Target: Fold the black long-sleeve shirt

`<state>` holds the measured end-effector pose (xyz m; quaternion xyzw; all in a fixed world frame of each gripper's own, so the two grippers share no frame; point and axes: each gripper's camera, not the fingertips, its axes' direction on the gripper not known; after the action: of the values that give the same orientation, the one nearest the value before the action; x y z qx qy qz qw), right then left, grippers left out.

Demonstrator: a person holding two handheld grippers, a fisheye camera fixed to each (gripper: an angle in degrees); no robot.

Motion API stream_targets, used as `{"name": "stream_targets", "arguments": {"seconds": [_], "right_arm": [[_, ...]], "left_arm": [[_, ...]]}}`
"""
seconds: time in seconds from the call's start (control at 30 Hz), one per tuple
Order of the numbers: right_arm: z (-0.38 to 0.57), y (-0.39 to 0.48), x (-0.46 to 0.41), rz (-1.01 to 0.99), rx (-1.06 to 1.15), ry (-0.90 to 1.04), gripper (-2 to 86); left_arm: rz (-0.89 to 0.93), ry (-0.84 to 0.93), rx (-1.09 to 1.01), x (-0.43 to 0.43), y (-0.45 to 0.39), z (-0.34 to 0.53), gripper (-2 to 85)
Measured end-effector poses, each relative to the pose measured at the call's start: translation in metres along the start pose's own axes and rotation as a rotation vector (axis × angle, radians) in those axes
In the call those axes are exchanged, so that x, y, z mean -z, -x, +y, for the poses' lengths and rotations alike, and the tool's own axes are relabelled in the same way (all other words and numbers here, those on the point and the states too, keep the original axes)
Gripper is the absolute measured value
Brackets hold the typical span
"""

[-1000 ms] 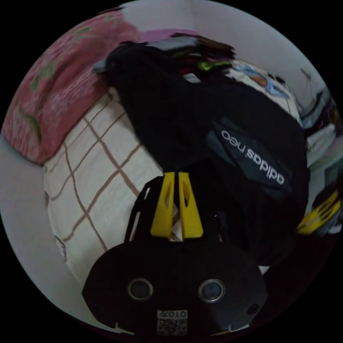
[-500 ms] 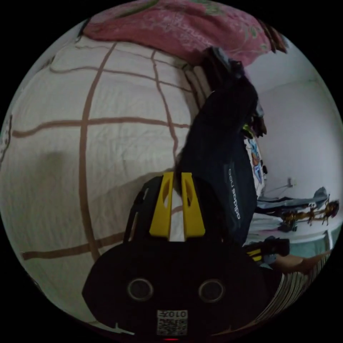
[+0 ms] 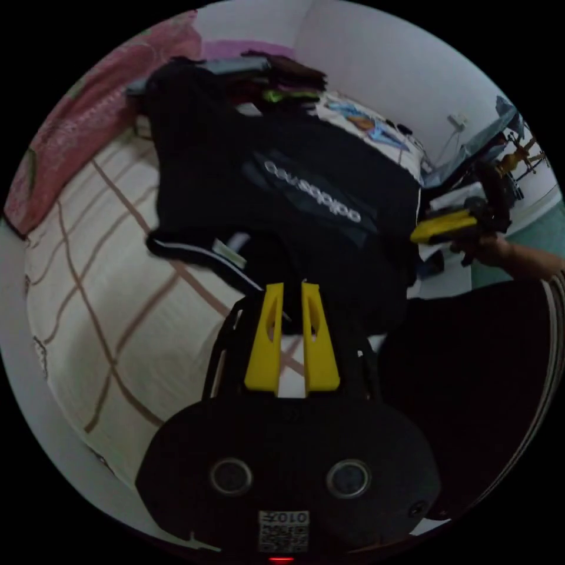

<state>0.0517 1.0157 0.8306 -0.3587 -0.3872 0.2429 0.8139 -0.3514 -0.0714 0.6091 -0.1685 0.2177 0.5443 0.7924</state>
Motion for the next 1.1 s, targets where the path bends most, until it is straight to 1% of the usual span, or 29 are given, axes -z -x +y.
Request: {"name": "stream_targets", "arguments": {"seconds": [0.07, 0.13, 0.17, 0.23, 0.47, 0.57, 0.6, 0.7, 0.8, 0.97, 1.03, 1.1], "right_arm": [[0.012, -0.006, -0.001, 0.011, -0.033, -0.008, 4.1], [0.027, -0.012, -0.005, 0.030, -0.058, -0.007, 4.8], [0.031, -0.014, -0.006, 0.041, -0.062, -0.003, 5.0], [0.047, -0.024, -0.013, 0.090, -0.096, 0.036, 5.9], [0.083, -0.045, -0.028, 0.113, -0.130, 0.129, 7.9], [0.093, -0.049, -0.040, 0.119, -0.089, 0.183, 8.7], [0.095, -0.050, -0.045, 0.124, -0.058, 0.204, 9.0], [0.097, -0.050, -0.059, 0.139, 0.043, 0.242, 9.4], [0.100, -0.051, -0.074, 0.174, 0.129, 0.272, 9.9], [0.108, -0.058, -0.092, 0.321, 0.201, 0.261, 9.2], [0.111, -0.062, -0.097, 0.408, 0.228, 0.266, 6.3], [0.114, -0.070, -0.094, 0.434, 0.200, 0.258, 4.4]], "left_arm": [[0.056, 0.082, 0.009, -0.026, -0.002, 0.003, 7.6], [0.116, 0.120, 0.021, -0.041, 0.001, 0.004, 7.6], [0.117, 0.117, 0.029, -0.045, 0.003, 0.005, 7.5], [0.110, 0.140, 0.052, -0.049, 0.007, 0.003, 7.3], [0.013, 0.174, 0.128, -0.061, -0.008, 0.004, 5.6], [-0.082, 0.120, 0.116, -0.056, -0.033, 0.008, 3.9], [-0.087, 0.105, 0.112, -0.055, -0.039, 0.009, 3.6], [-0.028, 0.041, 0.098, -0.056, -0.070, 0.015, 2.8], [-0.015, 0.073, 0.105, -0.072, -0.101, 0.019, 2.7], [0.058, 0.115, 0.143, -0.106, -0.153, 0.018, 3.4], [0.072, 0.136, 0.147, -0.118, -0.169, 0.015, 3.9], [0.095, 0.129, 0.145, -0.128, -0.183, 0.012, 4.8]]}}
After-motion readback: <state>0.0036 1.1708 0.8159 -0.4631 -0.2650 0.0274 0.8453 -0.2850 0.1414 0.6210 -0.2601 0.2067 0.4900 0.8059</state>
